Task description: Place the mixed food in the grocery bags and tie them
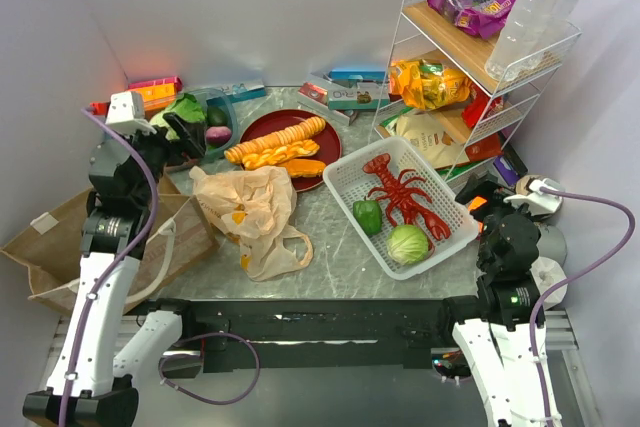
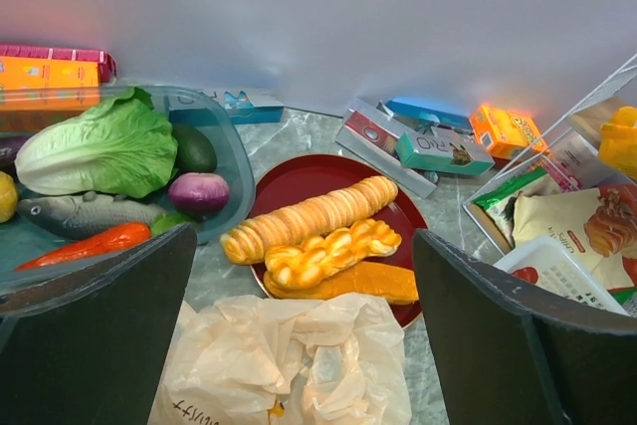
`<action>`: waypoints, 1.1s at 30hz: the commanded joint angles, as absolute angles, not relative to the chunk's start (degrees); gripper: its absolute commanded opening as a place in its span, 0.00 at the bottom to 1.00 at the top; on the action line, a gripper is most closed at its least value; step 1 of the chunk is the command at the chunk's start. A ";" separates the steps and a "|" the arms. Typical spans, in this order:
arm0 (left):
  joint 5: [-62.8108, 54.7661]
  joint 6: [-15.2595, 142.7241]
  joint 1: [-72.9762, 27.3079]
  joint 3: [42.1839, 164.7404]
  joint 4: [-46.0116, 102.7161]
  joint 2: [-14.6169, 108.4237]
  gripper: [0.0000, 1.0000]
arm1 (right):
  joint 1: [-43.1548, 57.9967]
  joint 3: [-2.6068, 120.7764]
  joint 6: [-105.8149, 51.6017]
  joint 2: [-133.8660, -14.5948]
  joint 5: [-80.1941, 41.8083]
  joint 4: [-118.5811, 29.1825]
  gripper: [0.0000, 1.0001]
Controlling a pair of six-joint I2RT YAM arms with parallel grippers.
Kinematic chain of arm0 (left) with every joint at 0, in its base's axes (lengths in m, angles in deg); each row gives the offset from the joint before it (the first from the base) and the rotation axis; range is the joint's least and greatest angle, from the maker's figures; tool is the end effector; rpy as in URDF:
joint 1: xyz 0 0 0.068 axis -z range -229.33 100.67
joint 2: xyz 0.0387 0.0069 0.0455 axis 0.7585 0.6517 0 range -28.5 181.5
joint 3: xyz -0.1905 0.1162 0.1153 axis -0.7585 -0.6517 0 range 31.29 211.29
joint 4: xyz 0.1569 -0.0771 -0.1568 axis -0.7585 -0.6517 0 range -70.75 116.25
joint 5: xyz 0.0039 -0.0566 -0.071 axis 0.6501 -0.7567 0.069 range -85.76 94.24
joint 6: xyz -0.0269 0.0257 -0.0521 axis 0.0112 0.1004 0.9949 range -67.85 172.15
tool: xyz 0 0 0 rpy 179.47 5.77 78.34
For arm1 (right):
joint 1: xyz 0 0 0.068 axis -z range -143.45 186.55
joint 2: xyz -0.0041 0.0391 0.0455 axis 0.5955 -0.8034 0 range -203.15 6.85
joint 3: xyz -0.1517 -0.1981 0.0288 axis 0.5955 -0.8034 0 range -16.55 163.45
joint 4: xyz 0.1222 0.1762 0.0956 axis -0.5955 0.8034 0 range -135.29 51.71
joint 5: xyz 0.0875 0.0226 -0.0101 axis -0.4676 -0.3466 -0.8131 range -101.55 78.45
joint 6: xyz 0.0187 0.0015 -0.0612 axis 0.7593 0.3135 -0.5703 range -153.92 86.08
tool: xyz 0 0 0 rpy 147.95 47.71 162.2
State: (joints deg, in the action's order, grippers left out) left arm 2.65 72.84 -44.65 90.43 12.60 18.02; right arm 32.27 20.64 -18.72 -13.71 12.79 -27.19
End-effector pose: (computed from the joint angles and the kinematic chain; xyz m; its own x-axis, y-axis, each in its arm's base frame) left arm 0.1746 -0.0157 0.3923 -0.0554 -0.3497 -0.9352 0.0959 0.9305 -0.3536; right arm 0.1042 -0.0128 0.3147 0.0650 0.2445 -0.9675 0.3376 0.9070 0.2519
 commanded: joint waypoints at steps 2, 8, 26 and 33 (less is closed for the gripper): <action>6.95 73.86 -44.85 95.80 8.07 18.87 0.96 | 31.98 23.44 -19.33 -14.07 11.75 -27.72 0.99; 11.00 75.71 -45.90 99.93 0.59 19.57 0.96 | 31.98 25.63 -20.03 -17.05 6.65 -26.84 0.97; 12.33 80.62 -52.67 99.59 -20.76 18.70 0.96 | 30.58 29.50 -22.23 -26.81 -9.52 -24.38 0.91; 3.45 82.04 -52.59 90.10 -19.45 18.16 0.88 | 21.55 30.65 -24.43 -29.53 -7.97 -25.17 0.87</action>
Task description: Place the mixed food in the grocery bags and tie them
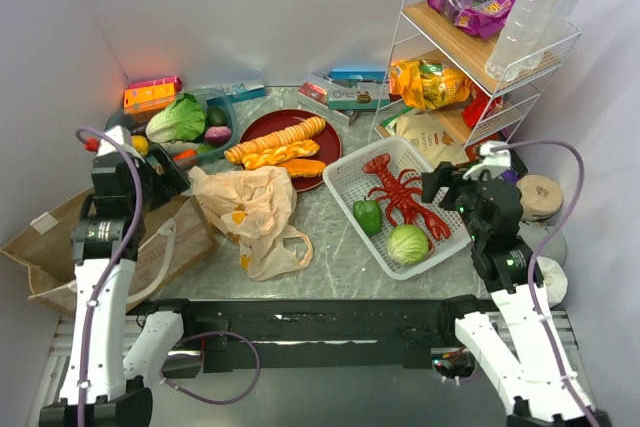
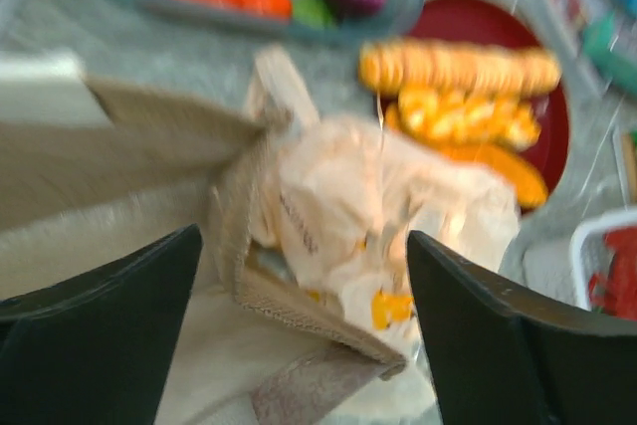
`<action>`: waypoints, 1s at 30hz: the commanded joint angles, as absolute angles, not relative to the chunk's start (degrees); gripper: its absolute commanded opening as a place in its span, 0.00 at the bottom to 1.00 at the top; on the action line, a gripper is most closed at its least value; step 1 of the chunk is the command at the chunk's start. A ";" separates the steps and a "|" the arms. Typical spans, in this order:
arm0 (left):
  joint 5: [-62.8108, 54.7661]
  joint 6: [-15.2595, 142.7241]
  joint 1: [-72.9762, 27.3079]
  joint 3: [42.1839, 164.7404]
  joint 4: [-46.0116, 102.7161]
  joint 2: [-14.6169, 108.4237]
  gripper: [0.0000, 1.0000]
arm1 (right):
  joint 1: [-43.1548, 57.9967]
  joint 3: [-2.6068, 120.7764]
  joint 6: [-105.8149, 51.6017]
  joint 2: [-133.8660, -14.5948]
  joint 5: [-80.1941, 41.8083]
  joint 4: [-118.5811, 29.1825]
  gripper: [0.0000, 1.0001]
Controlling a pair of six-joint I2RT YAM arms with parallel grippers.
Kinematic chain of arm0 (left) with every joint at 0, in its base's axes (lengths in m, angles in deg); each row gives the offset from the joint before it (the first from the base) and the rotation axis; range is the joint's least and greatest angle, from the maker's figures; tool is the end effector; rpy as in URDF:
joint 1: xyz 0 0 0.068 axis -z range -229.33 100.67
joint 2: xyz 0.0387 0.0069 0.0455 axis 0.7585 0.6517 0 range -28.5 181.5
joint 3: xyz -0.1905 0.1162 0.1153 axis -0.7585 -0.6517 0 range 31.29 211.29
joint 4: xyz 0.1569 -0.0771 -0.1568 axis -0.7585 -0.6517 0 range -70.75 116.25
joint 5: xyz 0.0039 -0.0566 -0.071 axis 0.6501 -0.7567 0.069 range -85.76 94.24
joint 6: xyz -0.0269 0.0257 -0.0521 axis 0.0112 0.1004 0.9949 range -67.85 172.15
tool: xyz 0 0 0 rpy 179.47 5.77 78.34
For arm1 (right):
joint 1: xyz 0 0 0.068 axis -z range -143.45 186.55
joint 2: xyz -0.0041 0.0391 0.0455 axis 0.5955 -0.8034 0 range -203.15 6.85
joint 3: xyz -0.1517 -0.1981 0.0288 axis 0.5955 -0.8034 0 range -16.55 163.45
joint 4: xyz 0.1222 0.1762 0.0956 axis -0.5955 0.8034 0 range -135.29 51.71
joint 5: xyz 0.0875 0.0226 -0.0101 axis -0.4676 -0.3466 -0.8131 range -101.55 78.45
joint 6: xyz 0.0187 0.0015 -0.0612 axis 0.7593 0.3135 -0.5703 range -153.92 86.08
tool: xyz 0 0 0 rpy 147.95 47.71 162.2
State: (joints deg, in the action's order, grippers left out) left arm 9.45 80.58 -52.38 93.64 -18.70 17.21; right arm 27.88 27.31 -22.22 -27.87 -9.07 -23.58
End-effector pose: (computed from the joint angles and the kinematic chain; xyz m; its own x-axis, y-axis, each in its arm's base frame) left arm 0.1495 0.0124 0.3474 -0.3533 -0.4935 -0.7947 -0.3422 0.8588 -0.3812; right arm 0.1447 0.0198 0.3178 -0.2329 0.1694 -0.9576 -0.0629 0.9800 0.1887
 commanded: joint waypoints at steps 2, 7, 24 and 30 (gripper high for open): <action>2.40 81.07 -52.67 89.30 -19.37 19.04 0.74 | 18.55 31.17 -24.60 -30.24 -6.02 -25.08 0.87; -11.27 80.89 -52.50 85.88 -13.59 20.63 0.33 | 13.27 31.09 -23.29 -32.70 -4.17 -26.22 0.87; -19.57 97.86 -21.83 87.97 20.61 41.79 0.09 | 6.75 35.13 -18.72 -39.99 -6.54 -27.19 0.87; -15.03 91.11 -21.74 93.94 14.48 44.01 0.52 | 5.88 37.33 -17.93 -41.49 -6.02 -25.78 0.87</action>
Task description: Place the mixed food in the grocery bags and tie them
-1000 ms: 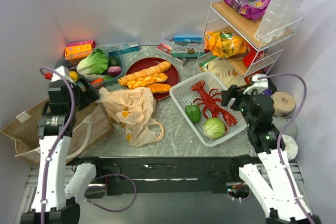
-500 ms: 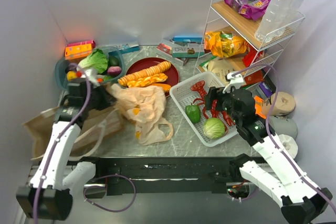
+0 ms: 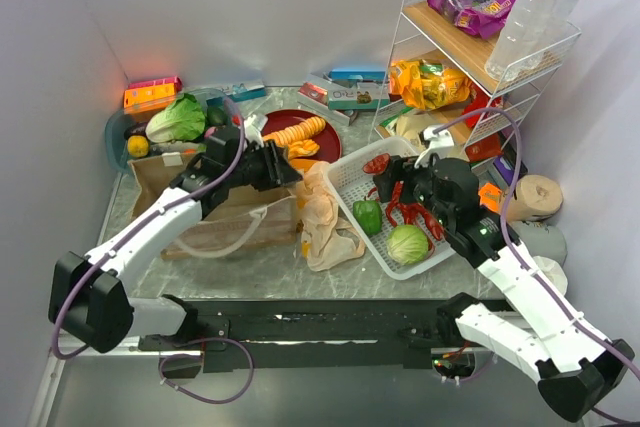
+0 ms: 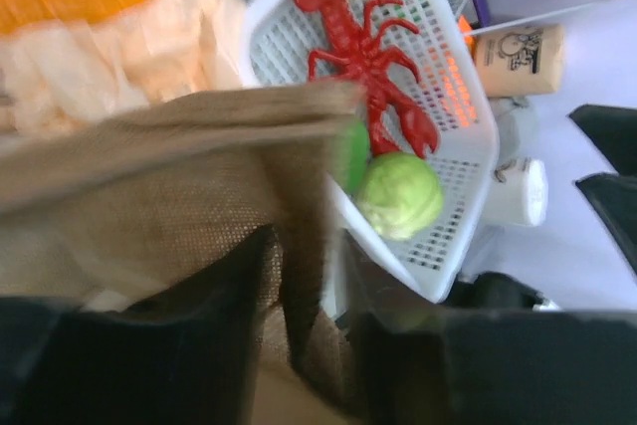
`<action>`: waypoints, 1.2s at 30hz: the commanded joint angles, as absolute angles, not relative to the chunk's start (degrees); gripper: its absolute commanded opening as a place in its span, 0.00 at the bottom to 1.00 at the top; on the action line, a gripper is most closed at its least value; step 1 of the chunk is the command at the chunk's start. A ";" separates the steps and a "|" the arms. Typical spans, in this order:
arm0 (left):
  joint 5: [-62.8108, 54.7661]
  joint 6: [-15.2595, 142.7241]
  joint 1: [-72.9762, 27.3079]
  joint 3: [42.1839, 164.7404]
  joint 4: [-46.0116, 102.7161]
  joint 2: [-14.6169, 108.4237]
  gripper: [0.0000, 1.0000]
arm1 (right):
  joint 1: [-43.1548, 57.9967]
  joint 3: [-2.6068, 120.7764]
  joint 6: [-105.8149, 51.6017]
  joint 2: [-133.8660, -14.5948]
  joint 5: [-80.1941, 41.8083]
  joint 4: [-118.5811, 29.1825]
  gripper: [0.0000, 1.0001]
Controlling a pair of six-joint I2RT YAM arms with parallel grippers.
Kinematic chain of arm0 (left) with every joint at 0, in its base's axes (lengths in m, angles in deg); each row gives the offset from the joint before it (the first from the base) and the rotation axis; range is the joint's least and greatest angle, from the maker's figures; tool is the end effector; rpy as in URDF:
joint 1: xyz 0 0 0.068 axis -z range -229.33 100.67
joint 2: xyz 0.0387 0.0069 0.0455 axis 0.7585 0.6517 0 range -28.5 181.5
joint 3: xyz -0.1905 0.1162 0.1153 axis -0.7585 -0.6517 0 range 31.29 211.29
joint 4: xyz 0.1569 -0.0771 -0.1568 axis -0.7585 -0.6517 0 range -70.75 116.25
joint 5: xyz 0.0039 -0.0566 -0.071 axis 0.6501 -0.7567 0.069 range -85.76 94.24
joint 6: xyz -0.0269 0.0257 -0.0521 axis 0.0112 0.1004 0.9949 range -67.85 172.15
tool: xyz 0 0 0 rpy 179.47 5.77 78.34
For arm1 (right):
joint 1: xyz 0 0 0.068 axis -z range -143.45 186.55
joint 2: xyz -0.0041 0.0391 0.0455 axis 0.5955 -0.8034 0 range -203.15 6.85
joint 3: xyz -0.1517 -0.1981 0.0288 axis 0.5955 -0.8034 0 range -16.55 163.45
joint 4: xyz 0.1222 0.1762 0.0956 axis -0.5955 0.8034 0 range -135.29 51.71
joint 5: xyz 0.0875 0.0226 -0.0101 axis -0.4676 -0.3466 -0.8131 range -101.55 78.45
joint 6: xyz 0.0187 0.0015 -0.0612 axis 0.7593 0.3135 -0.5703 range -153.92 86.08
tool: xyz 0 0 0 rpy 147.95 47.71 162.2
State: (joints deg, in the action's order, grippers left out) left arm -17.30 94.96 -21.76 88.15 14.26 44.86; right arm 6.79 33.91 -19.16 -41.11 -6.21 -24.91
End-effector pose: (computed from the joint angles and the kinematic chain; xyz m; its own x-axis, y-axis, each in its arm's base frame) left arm 0.2405 -0.1462 0.2837 -0.7972 -0.2968 -0.5258 0.2384 0.6453 -0.7257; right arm 0.1665 0.0897 0.3244 -0.3642 0.0840 -0.9275 -0.3356 0.9172 0.2148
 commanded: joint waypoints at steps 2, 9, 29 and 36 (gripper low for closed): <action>-12.21 88.99 -21.74 95.88 10.27 42.96 0.79 | 5.26 37.68 -17.75 -41.93 -5.84 -26.05 0.88; 1.24 78.36 -25.59 105.12 -4.32 34.79 0.96 | 1.66 40.75 -16.96 -45.35 -6.19 -27.80 0.89; 32.27 76.76 -44.32 109.17 -35.88 22.91 0.96 | -19.52 67.90 -18.01 -75.40 1.19 -22.72 0.89; 30.09 75.53 -44.94 105.22 -36.07 21.69 0.96 | -20.41 75.12 -17.40 -84.11 4.88 -17.44 0.88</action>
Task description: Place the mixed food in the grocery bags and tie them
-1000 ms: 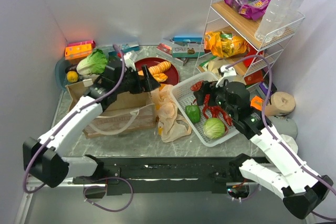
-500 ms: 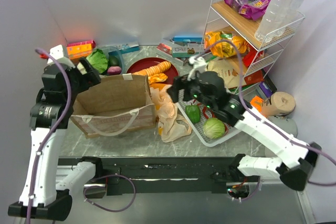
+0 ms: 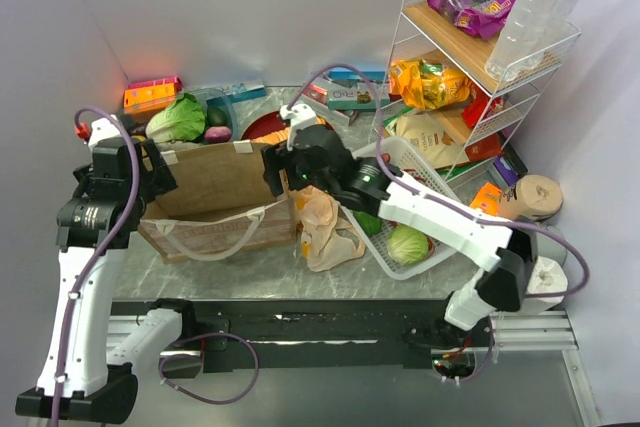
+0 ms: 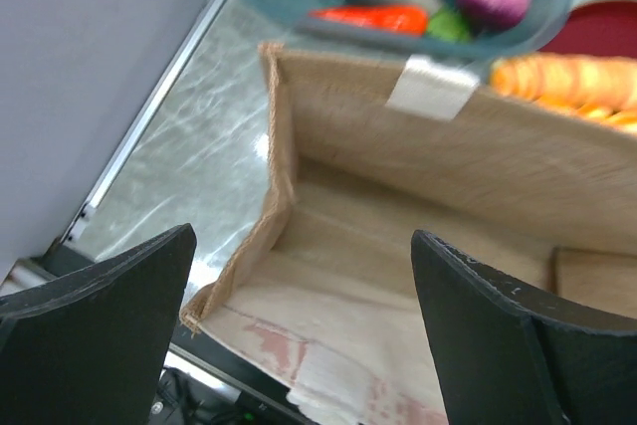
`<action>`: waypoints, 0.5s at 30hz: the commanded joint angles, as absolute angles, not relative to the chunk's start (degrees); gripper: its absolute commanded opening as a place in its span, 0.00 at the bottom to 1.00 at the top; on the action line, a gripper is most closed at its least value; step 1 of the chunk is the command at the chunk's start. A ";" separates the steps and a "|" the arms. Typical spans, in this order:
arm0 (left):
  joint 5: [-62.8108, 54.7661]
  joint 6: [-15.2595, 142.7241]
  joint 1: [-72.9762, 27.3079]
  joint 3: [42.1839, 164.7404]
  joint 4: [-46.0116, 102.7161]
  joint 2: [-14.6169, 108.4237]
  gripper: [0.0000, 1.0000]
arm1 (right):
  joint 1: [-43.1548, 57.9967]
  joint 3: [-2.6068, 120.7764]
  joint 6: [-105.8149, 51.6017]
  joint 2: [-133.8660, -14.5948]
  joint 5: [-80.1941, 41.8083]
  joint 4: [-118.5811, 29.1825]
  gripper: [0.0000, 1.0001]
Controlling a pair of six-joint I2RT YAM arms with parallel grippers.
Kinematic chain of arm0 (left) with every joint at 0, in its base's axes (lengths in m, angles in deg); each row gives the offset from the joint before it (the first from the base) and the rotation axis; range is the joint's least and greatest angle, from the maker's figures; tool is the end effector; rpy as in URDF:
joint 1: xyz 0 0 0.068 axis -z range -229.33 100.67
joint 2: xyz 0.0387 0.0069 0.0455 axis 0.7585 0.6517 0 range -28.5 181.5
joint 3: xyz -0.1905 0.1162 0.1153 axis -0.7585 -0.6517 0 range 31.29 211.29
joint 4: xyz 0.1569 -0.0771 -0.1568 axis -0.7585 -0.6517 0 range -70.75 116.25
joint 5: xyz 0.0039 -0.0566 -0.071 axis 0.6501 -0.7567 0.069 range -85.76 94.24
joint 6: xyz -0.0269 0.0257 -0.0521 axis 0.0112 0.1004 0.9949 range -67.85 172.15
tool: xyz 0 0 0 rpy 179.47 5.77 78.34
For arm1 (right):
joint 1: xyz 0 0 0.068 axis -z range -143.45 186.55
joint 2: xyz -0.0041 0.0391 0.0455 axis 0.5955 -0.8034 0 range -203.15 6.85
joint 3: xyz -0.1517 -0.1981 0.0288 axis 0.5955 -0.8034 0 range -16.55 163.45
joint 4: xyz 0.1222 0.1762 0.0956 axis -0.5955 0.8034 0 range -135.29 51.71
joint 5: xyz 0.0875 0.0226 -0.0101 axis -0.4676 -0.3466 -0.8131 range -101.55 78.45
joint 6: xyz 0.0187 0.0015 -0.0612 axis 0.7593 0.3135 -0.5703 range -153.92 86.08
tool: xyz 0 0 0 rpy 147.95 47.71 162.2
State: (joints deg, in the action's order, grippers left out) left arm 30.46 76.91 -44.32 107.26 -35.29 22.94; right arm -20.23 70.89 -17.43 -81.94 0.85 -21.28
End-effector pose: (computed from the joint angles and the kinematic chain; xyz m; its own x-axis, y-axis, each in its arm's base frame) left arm 0.1373 0.0099 0.3755 -0.4302 -0.3394 -0.8365 -0.4990 0.8616 -0.0929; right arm 0.1970 0.2811 0.3575 -0.4269 -0.1457 -0.8925 -0.6149 0.7705 0.1683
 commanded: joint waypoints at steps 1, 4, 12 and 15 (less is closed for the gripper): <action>27.82 75.36 -45.11 104.08 -35.54 21.68 0.96 | -20.41 75.12 -17.31 -84.81 5.32 -17.43 0.87; 25.60 75.18 -45.55 100.66 -32.47 22.12 0.98 | -20.41 74.16 -16.96 -84.91 5.59 -17.96 0.78; 14.73 74.04 -46.35 93.35 -21.75 23.97 0.37 | -19.27 73.10 -17.05 -84.38 11.03 -14.80 0.15; 7.44 73.95 -46.35 92.20 -18.15 24.84 0.19 | -17.95 72.40 -16.69 -83.07 14.37 -11.82 0.00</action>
